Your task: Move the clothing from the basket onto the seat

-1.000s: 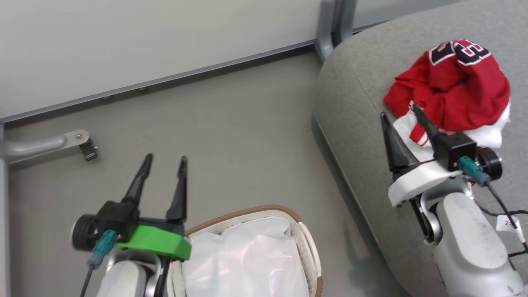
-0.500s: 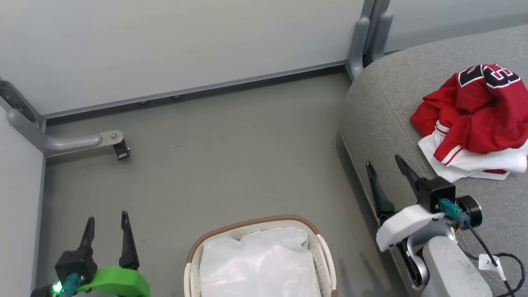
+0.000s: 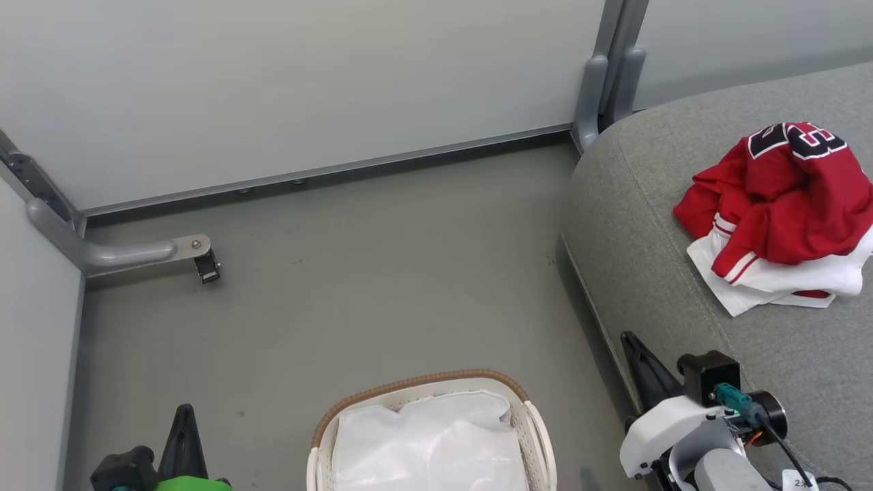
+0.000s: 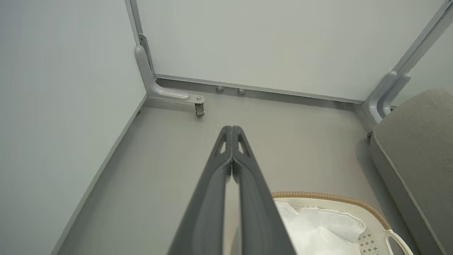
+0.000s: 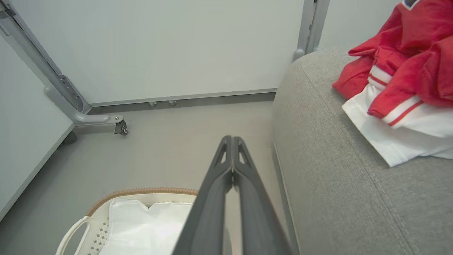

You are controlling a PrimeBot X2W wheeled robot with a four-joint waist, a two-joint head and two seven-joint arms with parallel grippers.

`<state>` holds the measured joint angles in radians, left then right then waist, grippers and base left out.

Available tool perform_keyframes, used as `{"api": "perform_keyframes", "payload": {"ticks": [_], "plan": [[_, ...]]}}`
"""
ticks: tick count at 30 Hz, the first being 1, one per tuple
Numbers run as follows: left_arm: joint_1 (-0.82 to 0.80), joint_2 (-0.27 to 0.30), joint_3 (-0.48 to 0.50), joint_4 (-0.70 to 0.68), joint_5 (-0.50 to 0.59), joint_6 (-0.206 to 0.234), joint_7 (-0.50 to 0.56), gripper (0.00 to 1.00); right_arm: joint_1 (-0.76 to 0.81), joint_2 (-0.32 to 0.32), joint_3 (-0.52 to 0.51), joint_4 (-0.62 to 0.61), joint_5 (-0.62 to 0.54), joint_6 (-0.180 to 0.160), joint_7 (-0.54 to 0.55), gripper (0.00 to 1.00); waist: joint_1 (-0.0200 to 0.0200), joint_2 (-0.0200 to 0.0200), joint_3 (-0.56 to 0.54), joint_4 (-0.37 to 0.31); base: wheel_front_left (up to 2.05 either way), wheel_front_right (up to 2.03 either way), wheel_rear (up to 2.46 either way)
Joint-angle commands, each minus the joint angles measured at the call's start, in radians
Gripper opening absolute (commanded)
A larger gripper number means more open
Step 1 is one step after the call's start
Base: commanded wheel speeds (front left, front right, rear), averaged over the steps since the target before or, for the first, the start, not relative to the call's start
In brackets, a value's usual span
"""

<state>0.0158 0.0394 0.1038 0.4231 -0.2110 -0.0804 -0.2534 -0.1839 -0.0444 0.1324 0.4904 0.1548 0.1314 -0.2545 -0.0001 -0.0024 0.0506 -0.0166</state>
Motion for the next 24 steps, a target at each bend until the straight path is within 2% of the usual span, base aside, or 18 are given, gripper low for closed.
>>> {"api": "perform_keyframes", "payload": {"ticks": [1, 24], "plan": [[-0.015, 0.003, 0.01, -0.013, -0.05, -0.002, 0.015, 0.0, -0.014, -0.002, -0.013, -0.019, 0.052, 0.0, 0.011, 0.0, 0.0001, 0.0001, -0.001, 0.0, 0.0, 0.0, 0.0], [-0.046, 0.006, 0.005, -0.066, -0.441, -0.017, 0.112, 0.0, 0.012, -0.004, -0.08, -0.088, 0.457, 0.0, 0.113, 0.0, 0.0001, 0.0005, -0.01, 0.003, 0.0, 0.0, 0.0]]}}
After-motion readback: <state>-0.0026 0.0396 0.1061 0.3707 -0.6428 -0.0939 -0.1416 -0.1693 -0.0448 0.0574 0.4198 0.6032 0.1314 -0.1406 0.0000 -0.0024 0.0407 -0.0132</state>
